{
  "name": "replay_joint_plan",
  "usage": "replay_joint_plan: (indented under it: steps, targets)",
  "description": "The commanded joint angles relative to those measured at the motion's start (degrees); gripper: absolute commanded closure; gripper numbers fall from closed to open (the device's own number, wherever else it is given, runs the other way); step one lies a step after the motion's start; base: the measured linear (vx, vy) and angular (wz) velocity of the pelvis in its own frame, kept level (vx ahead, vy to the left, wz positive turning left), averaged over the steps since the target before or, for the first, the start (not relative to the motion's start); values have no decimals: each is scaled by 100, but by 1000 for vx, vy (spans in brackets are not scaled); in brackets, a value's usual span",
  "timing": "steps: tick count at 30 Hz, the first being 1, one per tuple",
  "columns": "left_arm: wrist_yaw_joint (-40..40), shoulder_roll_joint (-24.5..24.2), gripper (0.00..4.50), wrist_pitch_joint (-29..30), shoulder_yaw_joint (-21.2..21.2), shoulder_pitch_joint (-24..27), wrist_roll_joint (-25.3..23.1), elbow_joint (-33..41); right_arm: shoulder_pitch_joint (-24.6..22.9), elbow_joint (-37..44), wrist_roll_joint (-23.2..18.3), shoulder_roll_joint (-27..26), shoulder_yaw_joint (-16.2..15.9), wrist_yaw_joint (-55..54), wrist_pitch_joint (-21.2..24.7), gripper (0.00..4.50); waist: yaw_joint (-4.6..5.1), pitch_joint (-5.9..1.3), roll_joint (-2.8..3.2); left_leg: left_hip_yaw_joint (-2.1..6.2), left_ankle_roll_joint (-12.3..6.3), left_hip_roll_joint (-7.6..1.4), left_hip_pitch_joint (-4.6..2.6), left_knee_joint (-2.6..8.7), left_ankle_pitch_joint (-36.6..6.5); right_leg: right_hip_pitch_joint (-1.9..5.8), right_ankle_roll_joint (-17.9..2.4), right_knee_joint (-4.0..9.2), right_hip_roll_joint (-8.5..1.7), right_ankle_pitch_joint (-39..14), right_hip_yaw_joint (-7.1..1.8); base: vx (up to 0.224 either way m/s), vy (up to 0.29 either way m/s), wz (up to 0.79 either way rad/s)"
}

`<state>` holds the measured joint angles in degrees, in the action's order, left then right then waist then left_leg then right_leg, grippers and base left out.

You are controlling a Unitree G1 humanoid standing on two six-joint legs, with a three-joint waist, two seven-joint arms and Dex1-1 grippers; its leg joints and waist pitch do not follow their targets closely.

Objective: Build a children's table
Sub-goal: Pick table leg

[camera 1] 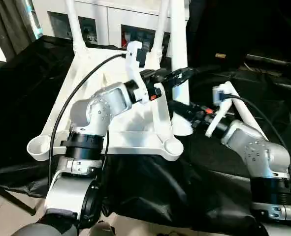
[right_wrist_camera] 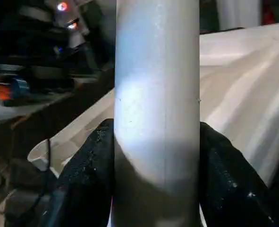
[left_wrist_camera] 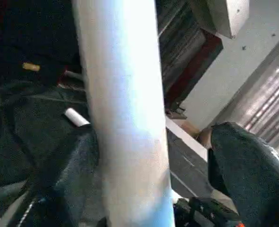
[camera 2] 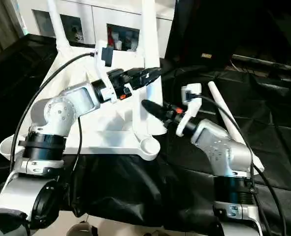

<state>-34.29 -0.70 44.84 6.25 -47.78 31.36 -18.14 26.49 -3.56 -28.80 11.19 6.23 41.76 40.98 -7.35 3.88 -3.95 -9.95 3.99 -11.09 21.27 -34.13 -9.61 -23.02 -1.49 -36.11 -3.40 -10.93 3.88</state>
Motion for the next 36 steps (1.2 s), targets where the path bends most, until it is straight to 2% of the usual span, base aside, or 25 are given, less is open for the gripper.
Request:
replay_joint_plan:
  steps: [1, 6, 8, 9, 10, 11, 13, 16, 17, 18, 19, 21, 22, 24, 30, 31, 33, 35, 36]
  targets:
    - [95, 117, 77, 91, -141, -3, 70, 210, 36, 116, 104, -29, -187, -16, -120, 259, -8, -433, -19, 54, -37, -190, -49, 358, -741, 340, -742, 495, -487, -1167, -284, 0, 0, 0]
    - [354, 180, 120, -11, -27, -1, 11, 204, 85, 43, 327, -40, -347, -179, -305, 259, -7, -427, -14, 58, 18, -192, -49, 366, -783, 330, -698, 499, -481, -1214, -285, 0, 0, 0]
    - [642, 227, 126, -171, 125, -47, -54, 139, 109, 13, 680, 10, -549, -366, -495, 259, -4, -428, -9, 63, 46, -192, -49, 366, -769, 329, -683, 498, -480, -1191, -285, 0, 0, 0]
    - [906, 276, 150, -301, 300, -100, -80, 73, 118, -25, 1082, 93, -824, -572, -695, 259, 3, -426, -9, 67, 69, -193, -46, 365, -771, 334, -671, 497, -479, -1162, -286, 0, 0, 0]
    - [1102, 302, 157, -375, 411, -135, -103, 31, 124, -66, 1293, 113, -977, -700, -823, 259, 7, -424, -14, 65, 87, -188, -48, 364, -768, 334, -657, 500, -473, -1163, -286, 0, 0, 0]
    - [1102, 302, 160, -375, 411, -135, -103, 31, 124, -66, 1293, 113, -977, -700, -823, 259, 12, -420, -17, 62, 96, -174, -43, 363, -790, 337, -612, 511, -471, -1222, -288, 0, 0, 0]
    - [1542, 375, 178, -545, 640, -194, -134, -34, 140, -122, 1634, 79, -1266, -951, -1004, 259, 19, -426, -19, 63, 93, -172, -42, 359, -792, 335, -580, 508, -469, -1224, -290, 0, 0, 0]
    - [1918, 458, 205, -657, 828, -210, -116, -44, 157, -142, 1927, -41, -1526, -1207, -1112, 260, 42, -434, -46, 66, 50, -180, -46, 359, -777, 333, -609, 485, -462, -1088, -291, 0, 0, 0]
    - [2001, 487, 208, -674, 872, -207, -92, -42, 163, -159, 2002, -82, -1591, -1281, -1130, 260, 53, -424, -31, 69, 40, -178, -40, 365, -766, 326, -632, 482, -461, -1025, -289, 0, 0, 0]
    - [2056, 510, 214, -681, 906, -204, -69, -44, 170, -180, 2063, -127, -1643, -1352, -1147, 260, 72, -428, -58, 63, 27, -177, -39, 360, -767, 327, -644, 480, -460, -995, -291, 0, 0, 0]
    - [2094, 526, 225, -686, 929, -202, -55, -44, 174, -202, 2101, -155, -1676, -1407, -1173, 260, 73, -424, -50, 62, 12, -177, -44, 361, -773, 323, -653, 479, -462, -1006, -293, 0, 0, 0]
    - [2277, 620, 244, -715, 1034, -198, 7, -77, 200, -243, 2161, -264, -1736, -1524, -1225, 260, 78, -420, -34, 66, 10, -187, -50, 364, -793, 316, -677, 478, -463, -961, -295, 0, 0, 0]
    - [2286, 629, 249, -714, 1034, -192, 9, -76, 205, -242, 2167, -283, -1744, -1537, -1231, 260, 85, -421, -50, 65, 7, -187, -49, 365, -798, 319, -680, 474, -457, -949, -292, 0, 0, 0]
    - [2310, 658, 262, -701, 1000, -163, -12, -56, 229, -250, 2187, -345, -1759, -1597, -1250, 260, 77, -419, -47, 65, 0, -187, -58, 368, -820, 315, -646, 476, -459, -946, -297, 0, 0, 0]
    - [2396, 734, 266, -659, 917, -96, -58, 34, 327, -341, 2271, -424, -1752, -1735, -1353, 260, 90, -417, -47, 68, 25, -189, -52, 373, -824, 322, -638, 467, -465, -889, -302, 0, 0, 0]
    - [2372, 726, 266, -667, 907, -100, -61, 29, 334, -347, 2219, -460, -1711, -1723, -1355, 204, 92, -416, -49, 66, 24, -190, -57, 374, -831, 318, -635, 468, -465, -889, -301, 0, 0, 0]
    - [2035, 549, 266, -706, 710, -103, -169, 59, 317, -237, 1778, -551, -1452, -1481, -1138, 190, 87, -420, -48, 65, 2, -187, -56, 369, -804, 322, -633, 461, -467, -844, -307, 0, 0, 0]
    - [1831, 442, 266, -727, 592, -94, -218, 91, 312, -210, 1636, -554, -1361, -1409, -1041, 184, 73, -416, -47, 67, -35, -189, -65, 379, -817, 314, -605, 470, -464, -898, -305, 0, 0, 0]
    - [1334, 176, 266, -700, 350, -74, -266, 172, 311, -164, 1417, -452, -1210, -1223, -870, 164, 75, -417, -51, 69, -32, -195, -67, 386, -808, 310, -607, 466, -469, -906, -304, 0, 0, 0]
